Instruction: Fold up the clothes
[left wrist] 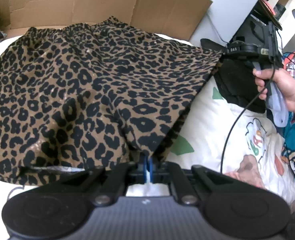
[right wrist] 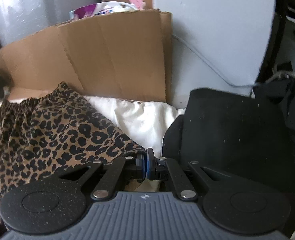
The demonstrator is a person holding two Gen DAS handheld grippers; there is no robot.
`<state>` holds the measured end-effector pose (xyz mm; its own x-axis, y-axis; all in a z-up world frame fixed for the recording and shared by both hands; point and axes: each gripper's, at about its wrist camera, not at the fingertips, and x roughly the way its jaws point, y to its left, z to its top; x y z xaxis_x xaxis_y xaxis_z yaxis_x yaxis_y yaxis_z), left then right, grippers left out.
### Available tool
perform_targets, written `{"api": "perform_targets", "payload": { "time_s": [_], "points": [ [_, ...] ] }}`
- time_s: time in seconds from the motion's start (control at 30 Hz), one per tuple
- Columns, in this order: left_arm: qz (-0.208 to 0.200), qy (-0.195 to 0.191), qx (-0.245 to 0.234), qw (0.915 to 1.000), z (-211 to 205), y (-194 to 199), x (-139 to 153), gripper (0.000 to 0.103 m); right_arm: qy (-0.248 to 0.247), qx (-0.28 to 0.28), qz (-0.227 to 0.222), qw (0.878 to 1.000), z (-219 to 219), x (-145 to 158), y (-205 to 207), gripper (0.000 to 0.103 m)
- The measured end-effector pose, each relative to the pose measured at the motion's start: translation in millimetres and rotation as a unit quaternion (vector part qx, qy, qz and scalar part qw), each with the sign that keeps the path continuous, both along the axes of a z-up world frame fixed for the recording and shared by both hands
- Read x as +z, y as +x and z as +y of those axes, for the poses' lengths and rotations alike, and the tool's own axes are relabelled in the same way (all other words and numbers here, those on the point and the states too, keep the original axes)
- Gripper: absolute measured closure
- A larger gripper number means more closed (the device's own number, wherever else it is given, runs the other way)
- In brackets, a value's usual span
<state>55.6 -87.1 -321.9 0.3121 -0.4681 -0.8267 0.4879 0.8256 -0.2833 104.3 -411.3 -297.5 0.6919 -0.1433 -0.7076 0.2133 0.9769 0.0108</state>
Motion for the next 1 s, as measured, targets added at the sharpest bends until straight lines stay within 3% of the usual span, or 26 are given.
{"api": "perform_targets", "payload": {
  "time_s": [0.13, 0.33, 0.43, 0.53, 0.57, 0.63, 1.0],
  "points": [
    [0.011, 0.005, 0.004, 0.9999, 0, 3, -6, 0.101, -0.044, 0.04, 0.028, 0.998, 5, -5, 9, 0.101],
    [0.027, 0.005, 0.016, 0.9995, 0, 8, -12, 0.101, 0.047, 0.006, 0.067, 0.997, -16, -29, 14, 0.096],
    [0.032, 0.003, 0.021, 0.9993, -3, 11, -14, 0.101, 0.051, 0.002, 0.084, 0.995, -16, -35, 12, 0.081],
    [0.032, 0.002, 0.021, 0.9992, -4, 12, -15, 0.101, 0.051, 0.006, 0.09, 0.995, -15, -39, 8, 0.077],
    [0.032, 0.002, 0.021, 0.9993, -5, 12, -16, 0.101, 0.051, 0.007, 0.093, 0.994, -15, -40, 7, 0.079],
    [0.031, 0.002, 0.02, 0.9993, -8, 12, -16, 0.101, 0.044, 0.01, 0.095, 0.994, -14, -40, 6, 0.099],
    [0.017, 0.009, -0.002, 0.9998, -17, 4, -25, 0.101, -0.028, 0.018, 0.088, 0.996, -7, -13, 6, 0.103]
  ]
}}
